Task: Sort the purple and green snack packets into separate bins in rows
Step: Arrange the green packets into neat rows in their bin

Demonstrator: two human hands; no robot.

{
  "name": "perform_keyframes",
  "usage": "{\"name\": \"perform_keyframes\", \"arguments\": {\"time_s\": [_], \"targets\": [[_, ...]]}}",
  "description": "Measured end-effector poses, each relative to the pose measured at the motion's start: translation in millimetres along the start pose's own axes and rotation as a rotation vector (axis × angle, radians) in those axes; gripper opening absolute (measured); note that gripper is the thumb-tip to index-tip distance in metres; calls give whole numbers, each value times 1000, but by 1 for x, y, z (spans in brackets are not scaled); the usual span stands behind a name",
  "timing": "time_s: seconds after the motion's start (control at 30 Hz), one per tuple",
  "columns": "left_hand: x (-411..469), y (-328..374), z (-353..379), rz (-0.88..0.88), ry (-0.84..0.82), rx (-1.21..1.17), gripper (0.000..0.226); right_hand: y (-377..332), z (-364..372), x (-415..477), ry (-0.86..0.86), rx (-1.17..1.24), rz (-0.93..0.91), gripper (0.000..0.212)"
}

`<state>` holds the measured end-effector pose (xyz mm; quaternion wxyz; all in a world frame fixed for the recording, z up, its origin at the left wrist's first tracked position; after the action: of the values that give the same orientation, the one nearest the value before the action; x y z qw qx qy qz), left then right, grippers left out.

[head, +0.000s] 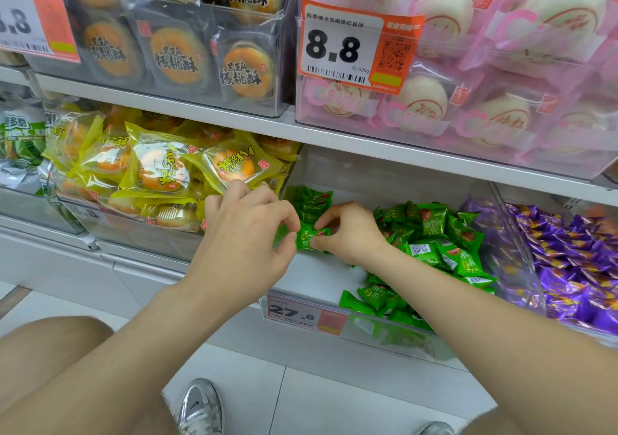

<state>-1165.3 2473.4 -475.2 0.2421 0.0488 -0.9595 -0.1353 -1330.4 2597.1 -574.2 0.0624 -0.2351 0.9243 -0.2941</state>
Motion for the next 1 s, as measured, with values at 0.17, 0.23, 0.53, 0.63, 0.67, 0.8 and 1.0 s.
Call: {"name": "perform_keyframes", "arguments": {"time_s": [0.17,0.23,0.53,0.63,0.67,0.8,1.0], "targets": [[0,0,-1,1,5,3,10,-12,-5,-3,52,-204,-205,28],[0,1,-1,1,5,4,10,-14,-5,-5,46,-279,-241,37],[0,1,2,-3,-4,18,8,-24,0,-6,17,-333,-281,59],[0,2,2,4,-5,22,8,-30,2,-5,11,-341,-284,58],[0,2,2,7,-5,23,8,-31,3,-4,13,-342,-288,57],[0,2,1,9,0,20,9,-36,6,-4,3,-341,-306,55],[0,2,1,11,5,18,10,-35,9,-5,15,-334,-316,51]]}}
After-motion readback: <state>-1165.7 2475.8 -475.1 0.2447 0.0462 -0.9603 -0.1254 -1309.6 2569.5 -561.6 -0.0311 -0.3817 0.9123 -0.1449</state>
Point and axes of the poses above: each hand's wrist, its own x-axis towards the middle knuckle, its own z-axis out of the palm, y = z × x, the point moved 8 cm from there along x, towards the middle knuckle
